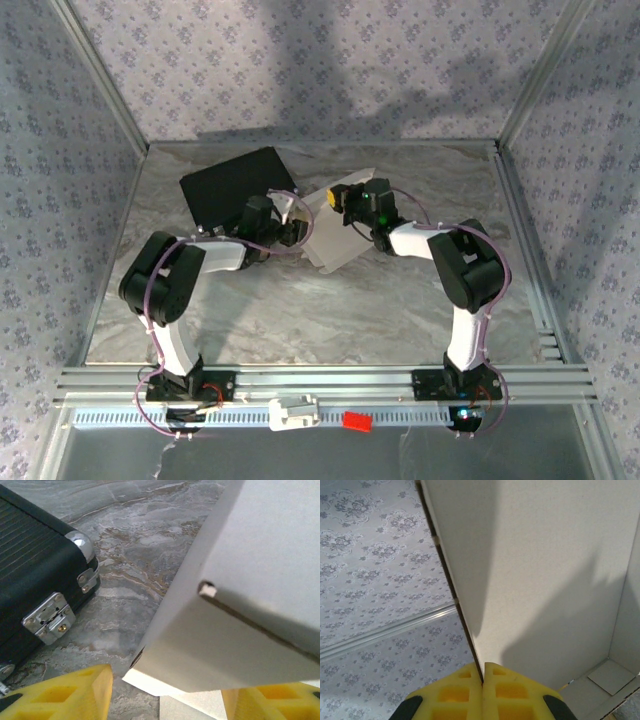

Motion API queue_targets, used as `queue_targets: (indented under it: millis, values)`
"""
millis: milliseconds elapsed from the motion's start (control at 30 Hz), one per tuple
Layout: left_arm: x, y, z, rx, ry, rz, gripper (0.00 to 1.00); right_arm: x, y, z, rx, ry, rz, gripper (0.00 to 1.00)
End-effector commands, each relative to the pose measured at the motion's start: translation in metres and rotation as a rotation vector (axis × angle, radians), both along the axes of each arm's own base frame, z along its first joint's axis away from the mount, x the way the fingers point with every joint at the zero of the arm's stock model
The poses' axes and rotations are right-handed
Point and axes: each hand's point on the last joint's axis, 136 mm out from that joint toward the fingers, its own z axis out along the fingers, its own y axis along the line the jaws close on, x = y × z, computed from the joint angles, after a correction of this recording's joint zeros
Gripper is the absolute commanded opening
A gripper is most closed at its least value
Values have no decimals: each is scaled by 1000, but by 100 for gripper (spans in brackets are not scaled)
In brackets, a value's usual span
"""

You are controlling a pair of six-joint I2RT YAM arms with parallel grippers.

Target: Fold the paper box

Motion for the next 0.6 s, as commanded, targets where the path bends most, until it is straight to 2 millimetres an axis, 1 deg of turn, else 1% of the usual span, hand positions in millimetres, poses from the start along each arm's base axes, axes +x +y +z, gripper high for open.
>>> queue_targets:
  millis: [0, 133, 233, 467, 567]
  values:
    - [19, -16, 35, -41, -101, -69, 57, -21, 8, -52, -63, 174, 83, 0]
    - [20, -20, 35, -38, -103, -120, 56, -22, 9, -52, -66, 188, 102, 0]
    - [23, -19, 35, -32, -94, -127, 54, -22, 7, -51, -75, 197, 109, 0]
    - [30, -18, 35, -51, -73, -99, 43, -20, 10, -49, -76, 202, 102, 0]
    - [33, -17, 36, -59, -80, -60, 43, -19, 12, -48, -72, 208, 93, 0]
